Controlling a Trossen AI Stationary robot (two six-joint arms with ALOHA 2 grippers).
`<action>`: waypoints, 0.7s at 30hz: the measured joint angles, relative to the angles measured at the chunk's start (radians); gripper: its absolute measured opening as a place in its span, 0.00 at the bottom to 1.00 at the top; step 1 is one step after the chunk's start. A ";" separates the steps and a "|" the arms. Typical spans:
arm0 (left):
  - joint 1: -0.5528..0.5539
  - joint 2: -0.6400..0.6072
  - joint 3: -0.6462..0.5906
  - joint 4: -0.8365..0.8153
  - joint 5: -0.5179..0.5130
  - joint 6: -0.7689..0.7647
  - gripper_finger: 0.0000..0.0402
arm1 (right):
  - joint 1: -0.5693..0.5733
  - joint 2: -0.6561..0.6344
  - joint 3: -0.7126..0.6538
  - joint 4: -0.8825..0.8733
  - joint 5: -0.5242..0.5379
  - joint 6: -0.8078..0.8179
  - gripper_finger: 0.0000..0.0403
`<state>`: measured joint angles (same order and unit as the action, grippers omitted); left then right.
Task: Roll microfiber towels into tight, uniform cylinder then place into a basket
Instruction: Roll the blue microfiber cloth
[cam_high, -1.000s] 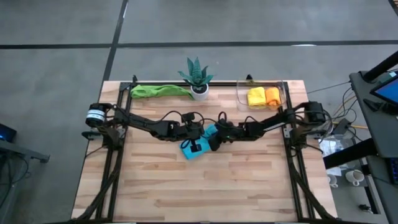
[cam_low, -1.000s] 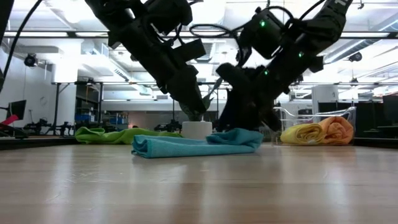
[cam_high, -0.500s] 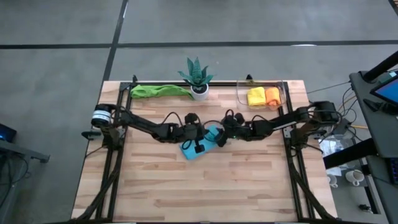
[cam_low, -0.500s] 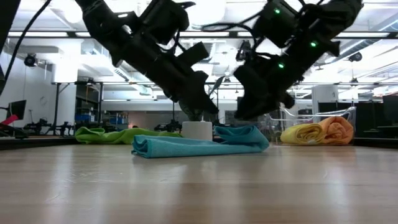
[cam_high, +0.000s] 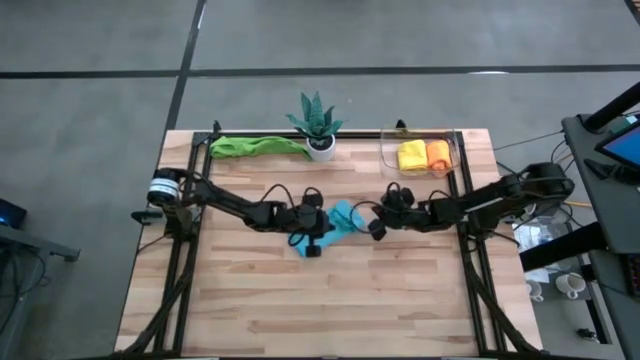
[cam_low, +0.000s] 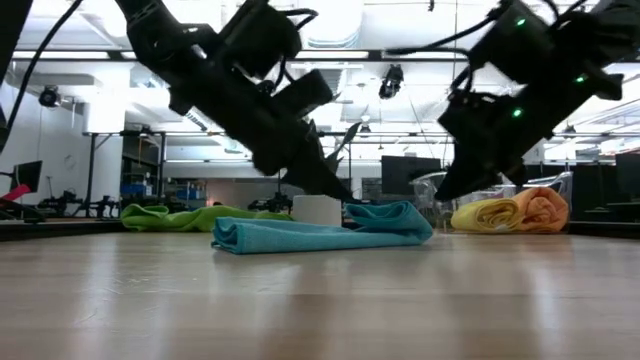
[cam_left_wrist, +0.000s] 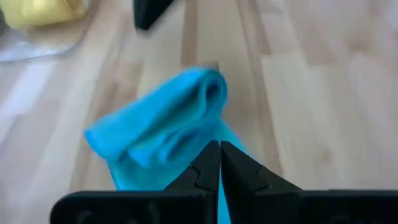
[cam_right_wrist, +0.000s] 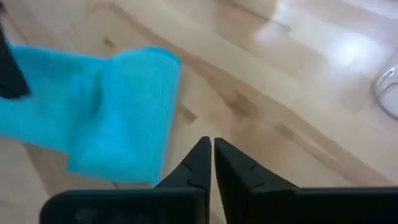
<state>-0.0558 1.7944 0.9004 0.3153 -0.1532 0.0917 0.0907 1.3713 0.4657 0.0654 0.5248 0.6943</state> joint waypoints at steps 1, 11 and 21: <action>-0.003 0.001 -0.008 0.002 0.003 0.007 0.00 | 0.003 -0.019 -0.014 0.014 0.001 0.001 0.03; 0.011 0.100 0.007 0.145 0.037 -0.035 0.00 | 0.008 -0.116 -0.081 0.139 0.044 -0.075 0.02; 0.014 0.121 0.017 0.147 -0.050 -0.086 0.00 | 0.008 -0.081 -0.084 0.194 0.081 -0.112 0.02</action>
<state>-0.0413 1.9152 0.9176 0.4627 -0.2035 0.0053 0.0983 1.2906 0.3819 0.2592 0.6062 0.5826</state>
